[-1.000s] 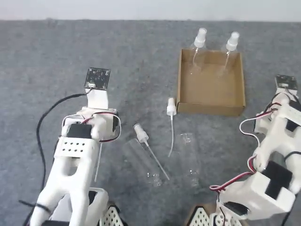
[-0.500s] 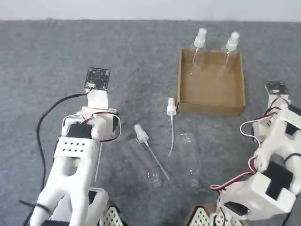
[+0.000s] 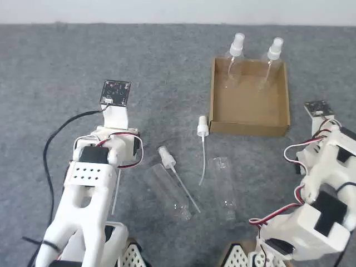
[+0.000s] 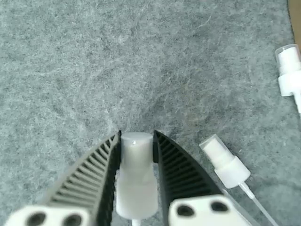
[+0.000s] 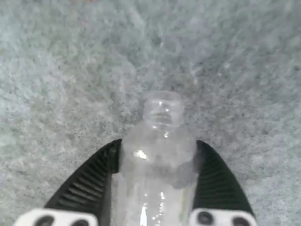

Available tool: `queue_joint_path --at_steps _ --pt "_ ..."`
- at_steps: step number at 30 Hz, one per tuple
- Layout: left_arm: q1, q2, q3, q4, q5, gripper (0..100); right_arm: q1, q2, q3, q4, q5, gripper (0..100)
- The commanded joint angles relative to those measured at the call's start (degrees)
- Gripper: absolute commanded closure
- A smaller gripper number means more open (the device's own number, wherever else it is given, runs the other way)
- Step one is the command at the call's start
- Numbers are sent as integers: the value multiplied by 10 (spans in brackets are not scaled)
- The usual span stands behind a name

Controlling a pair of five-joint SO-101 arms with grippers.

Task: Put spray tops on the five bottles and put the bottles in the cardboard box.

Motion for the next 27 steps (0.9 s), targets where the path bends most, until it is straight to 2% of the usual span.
queue_joint_path --at_steps 1,4,8,15,19,24,27 --pt "-2 -29 -14 -17 -6 988 7 -29 -19 -3 7 954" --pt "-12 -30 -36 -10 -6 988 3 -72 -47 24 3 974" --pt "-42 -30 -103 30 -3 988 -54 -179 -76 104 -6 979" --pt "-73 -30 -247 133 0 989 -253 -371 -76 150 -131 979" --pt "-98 -30 -315 164 48 990 -386 -415 -74 165 -193 980" --pt "-104 -30 -381 211 63 990 -541 -426 -35 130 -252 993" --pt "-105 -31 -410 233 63 990 -606 -427 1 79 -264 992"
